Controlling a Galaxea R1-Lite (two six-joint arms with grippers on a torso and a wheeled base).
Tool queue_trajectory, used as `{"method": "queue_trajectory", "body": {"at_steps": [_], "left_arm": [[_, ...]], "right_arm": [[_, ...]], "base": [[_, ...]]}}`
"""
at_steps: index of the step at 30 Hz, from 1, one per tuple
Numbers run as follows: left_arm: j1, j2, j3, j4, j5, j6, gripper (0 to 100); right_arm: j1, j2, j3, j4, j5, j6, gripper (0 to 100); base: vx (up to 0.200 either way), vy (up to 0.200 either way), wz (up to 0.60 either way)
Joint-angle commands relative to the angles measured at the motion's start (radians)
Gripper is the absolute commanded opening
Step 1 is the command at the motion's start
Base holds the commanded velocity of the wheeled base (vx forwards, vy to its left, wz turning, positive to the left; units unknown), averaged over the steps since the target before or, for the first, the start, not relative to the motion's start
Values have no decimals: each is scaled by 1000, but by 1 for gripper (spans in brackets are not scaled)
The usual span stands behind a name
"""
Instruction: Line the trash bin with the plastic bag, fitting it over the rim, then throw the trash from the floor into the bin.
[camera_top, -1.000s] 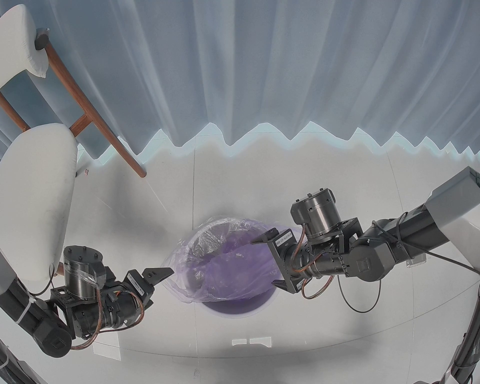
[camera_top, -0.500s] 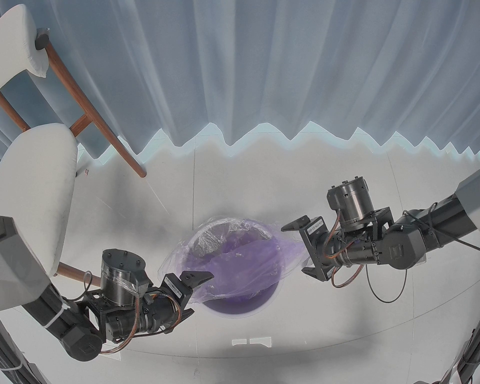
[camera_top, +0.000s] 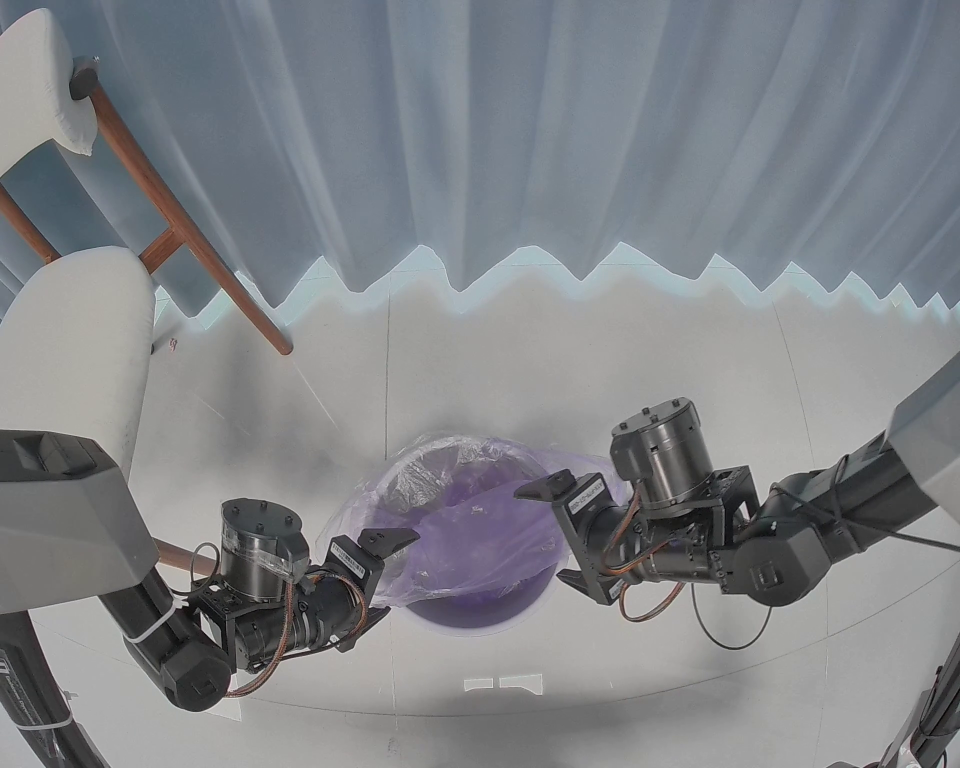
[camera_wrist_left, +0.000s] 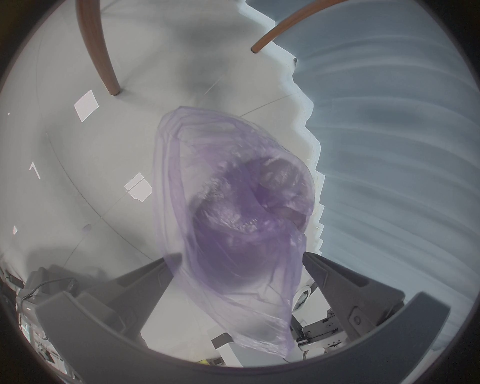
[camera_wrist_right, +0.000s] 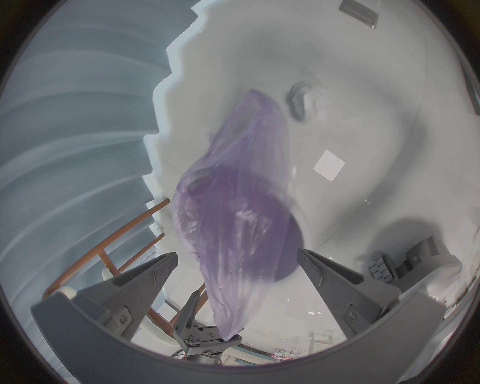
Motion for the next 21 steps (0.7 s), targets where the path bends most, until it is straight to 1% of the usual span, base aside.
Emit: {"method": "queue_trajectory", "body": {"at_steps": [1, 6, 10, 17, 21], "left_arm": [[7, 22, -4, -9, 0, -3, 100], [7, 23, -3, -38, 0, -3, 100], [7, 40, -4, -64, -3, -3, 100], [-1, 85, 5, -152, 0, -5, 100], [-8, 86, 8, -153, 0, -5, 100]], "right_arm": [[35, 85, -28, -32, -18, 1, 100], [34, 88, -38, -27, -18, 3, 100], [34, 90, -28, -29, -20, 26, 100], [31, 127, -48, -38, -35, 41, 100], [32, 139, -65, -38, -46, 41, 100]], "base": [[0, 0, 0], [0, 0, 0], [0, 0, 0], [0, 0, 0], [0, 0, 0]]}}
